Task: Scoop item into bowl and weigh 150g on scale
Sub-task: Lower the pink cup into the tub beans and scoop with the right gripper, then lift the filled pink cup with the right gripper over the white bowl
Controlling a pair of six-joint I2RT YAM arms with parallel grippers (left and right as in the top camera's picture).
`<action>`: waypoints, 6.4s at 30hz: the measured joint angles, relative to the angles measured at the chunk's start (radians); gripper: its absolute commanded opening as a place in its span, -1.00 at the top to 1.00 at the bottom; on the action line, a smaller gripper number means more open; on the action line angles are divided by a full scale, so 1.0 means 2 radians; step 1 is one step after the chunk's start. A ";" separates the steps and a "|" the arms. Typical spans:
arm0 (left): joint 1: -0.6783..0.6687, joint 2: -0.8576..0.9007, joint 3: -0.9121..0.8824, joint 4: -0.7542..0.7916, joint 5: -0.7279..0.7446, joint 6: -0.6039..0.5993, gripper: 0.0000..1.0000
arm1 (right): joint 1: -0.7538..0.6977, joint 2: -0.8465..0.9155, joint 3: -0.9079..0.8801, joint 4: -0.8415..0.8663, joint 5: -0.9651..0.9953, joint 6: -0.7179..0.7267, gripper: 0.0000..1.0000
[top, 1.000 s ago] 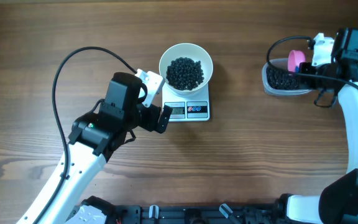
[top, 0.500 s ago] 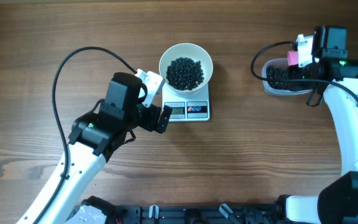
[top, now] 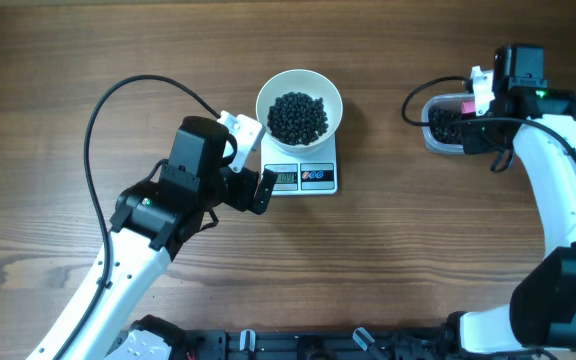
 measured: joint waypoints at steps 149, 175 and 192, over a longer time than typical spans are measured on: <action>0.000 0.000 0.000 0.000 0.000 0.000 -1.00 | -0.278 0.031 0.000 -0.062 -0.555 0.052 0.91; 0.000 0.000 0.000 0.000 0.000 0.000 -1.00 | -0.131 0.031 0.000 0.078 -0.705 0.180 0.91; 0.000 0.000 0.000 0.000 0.000 0.000 -1.00 | 0.080 0.031 0.000 0.188 -0.575 0.262 0.92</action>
